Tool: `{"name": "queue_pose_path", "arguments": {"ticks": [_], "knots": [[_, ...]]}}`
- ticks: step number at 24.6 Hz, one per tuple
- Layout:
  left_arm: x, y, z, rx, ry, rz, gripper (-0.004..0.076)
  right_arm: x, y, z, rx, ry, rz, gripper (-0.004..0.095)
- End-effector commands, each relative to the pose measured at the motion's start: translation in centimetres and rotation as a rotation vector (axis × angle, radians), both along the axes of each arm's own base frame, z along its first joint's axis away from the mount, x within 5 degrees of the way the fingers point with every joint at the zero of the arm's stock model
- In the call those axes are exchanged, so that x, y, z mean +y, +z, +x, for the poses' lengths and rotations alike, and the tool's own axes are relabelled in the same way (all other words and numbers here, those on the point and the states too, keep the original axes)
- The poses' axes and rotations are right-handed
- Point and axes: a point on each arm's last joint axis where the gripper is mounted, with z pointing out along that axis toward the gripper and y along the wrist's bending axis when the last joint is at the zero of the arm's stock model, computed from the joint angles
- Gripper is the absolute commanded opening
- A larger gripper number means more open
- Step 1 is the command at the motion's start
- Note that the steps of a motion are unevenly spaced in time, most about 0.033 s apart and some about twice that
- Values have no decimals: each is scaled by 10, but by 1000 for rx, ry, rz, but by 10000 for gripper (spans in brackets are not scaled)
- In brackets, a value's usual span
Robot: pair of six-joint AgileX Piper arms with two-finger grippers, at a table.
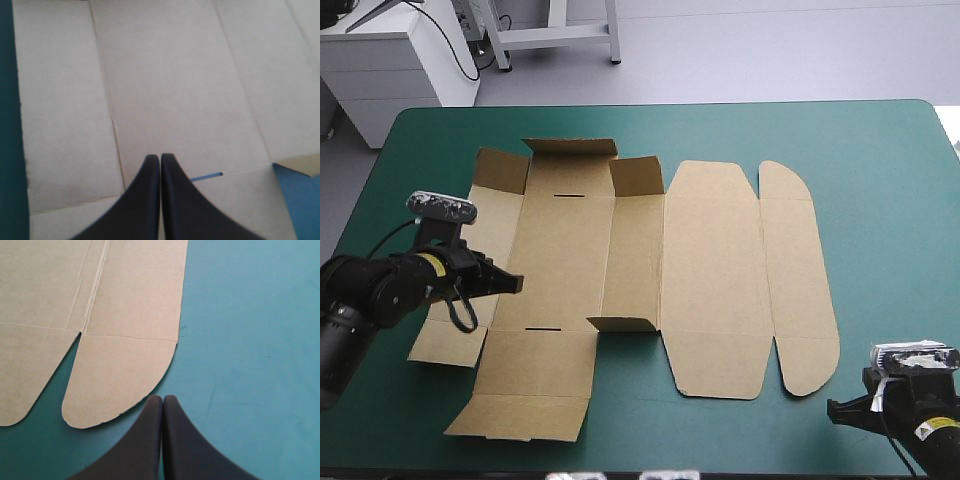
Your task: Fold the box
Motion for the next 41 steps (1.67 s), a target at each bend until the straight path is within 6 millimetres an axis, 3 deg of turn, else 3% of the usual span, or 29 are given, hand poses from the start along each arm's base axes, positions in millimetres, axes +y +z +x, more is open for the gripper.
{"name": "queue_pose_path", "arguments": {"ticks": [1,4,9,12,16,26,29,33,34,36,41], "knots": [[15,18,33,-42,85,3,-8,0,10,4,-67,-3,3,-20],[46,24,57,-20,133,-90,-8,0,10,4,-67,-3,3,-20],[99,16,72,20,195,-222,-8,0,10,4,-67,-3,3,-20],[144,-5,74,114,231,-314,-8,0,10,4,-67,-3,3,-20],[180,-32,77,211,265,-361,-8,0,10,4,-67,-3,3,-20],[193,-50,92,194,294,-345,22,0,10,4,-69,-3,2,-20],[193,-57,94,230,283,-363,164,-1,10,4,-68,-5,-6,-20],[193,-68,96,302,277,-410,437,-1,10,4,-68,-5,-6,-20],[193,-70,97,310,284,-421,475,-1,10,4,-68,-5,-6,-20],[194,-75,101,320,288,-452,512,-1,10,4,-68,-5,-6,-20],[196,-93,110,359,263,-522,507,-1,10,4,-68,-5,-4,-20]]}}
